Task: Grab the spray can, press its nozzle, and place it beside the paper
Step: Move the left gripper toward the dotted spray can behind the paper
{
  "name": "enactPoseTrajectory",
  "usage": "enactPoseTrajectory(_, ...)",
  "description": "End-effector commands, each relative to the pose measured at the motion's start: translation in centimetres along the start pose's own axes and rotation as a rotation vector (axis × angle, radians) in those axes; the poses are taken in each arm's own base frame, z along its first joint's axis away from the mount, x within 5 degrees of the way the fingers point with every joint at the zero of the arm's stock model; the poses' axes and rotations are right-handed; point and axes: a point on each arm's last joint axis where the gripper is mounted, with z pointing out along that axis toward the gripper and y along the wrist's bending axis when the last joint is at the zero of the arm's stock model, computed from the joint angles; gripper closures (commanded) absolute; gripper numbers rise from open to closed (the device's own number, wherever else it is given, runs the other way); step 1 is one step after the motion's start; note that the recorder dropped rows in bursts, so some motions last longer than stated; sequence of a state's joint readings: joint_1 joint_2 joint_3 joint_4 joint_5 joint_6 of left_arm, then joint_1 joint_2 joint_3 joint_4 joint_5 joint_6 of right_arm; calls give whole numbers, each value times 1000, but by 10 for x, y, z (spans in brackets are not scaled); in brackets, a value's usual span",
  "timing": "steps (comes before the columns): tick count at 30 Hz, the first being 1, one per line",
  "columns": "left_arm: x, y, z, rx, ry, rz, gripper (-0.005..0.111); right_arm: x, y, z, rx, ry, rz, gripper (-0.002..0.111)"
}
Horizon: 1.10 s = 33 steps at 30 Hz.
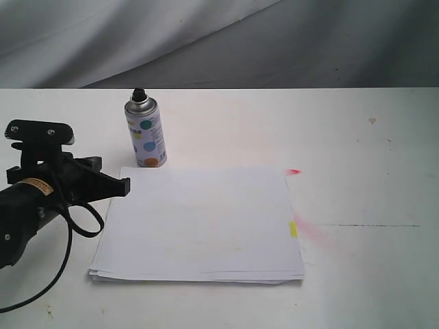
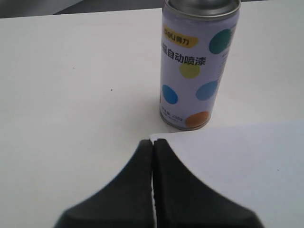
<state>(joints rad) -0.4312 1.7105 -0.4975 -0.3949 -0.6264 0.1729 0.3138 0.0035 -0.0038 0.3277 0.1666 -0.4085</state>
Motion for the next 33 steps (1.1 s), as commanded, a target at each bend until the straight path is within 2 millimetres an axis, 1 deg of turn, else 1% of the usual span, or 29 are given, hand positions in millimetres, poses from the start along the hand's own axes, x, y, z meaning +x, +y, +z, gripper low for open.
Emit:
enactPoseTrajectory(1,0,0,0,-8,-13,5,107,1,0,0,6,3,4,108)
enactPoseTrajectory(3,0,0,0,-8,-13,5,104,1,0,0,6,3,4,108)
enactPoseTrajectory(5,-1,0,0,-9,-17,5,93,1,0,0,6,3,4,108)
enactPoseTrajectory(6,-1,0,0,-9,-17,5,82,1,0,0,6,3,4,108)
enactPoseTrajectory(8,0,0,0,-8,-12,5,51,1,0,0,6,3,4,108)
enactPoseTrajectory(10,0,0,0,-8,-13,4,29,1,0,0,6,3,4,108)
enactPoseTrajectory(11,0,0,0,-8,-13,1,12,1,0,0,6,3,4,108)
enactPoseTrajectory(12,0,0,0,-8,-15,2,4,1,0,0,6,3,4,108)
enactPoseTrajectory(13,-1,0,0,-9,-17,2,2,1,0,0,6,3,4,108)
enactPoseTrajectory(17,0,0,0,-8,-12,0,2,1,0,0,6,3,4,108)
enactPoseTrajectory(19,1,-5,0,52,-5,22,2,1,0,0,6,3,4,108)
enactPoseTrajectory(22,-3,-20,-2,210,-50,81,2,1,0,0,6,3,4,108)
enactPoseTrajectory(24,-7,-21,-3,221,-94,66,2,1,0,0,6,3,4,108)
enactPoseTrajectory(31,-8,-18,-2,192,-103,23,2,1,0,0,6,3,4,108)
enactPoseTrajectory(33,-12,-18,-1,185,-117,12,2,1,0,0,6,3,4,108)
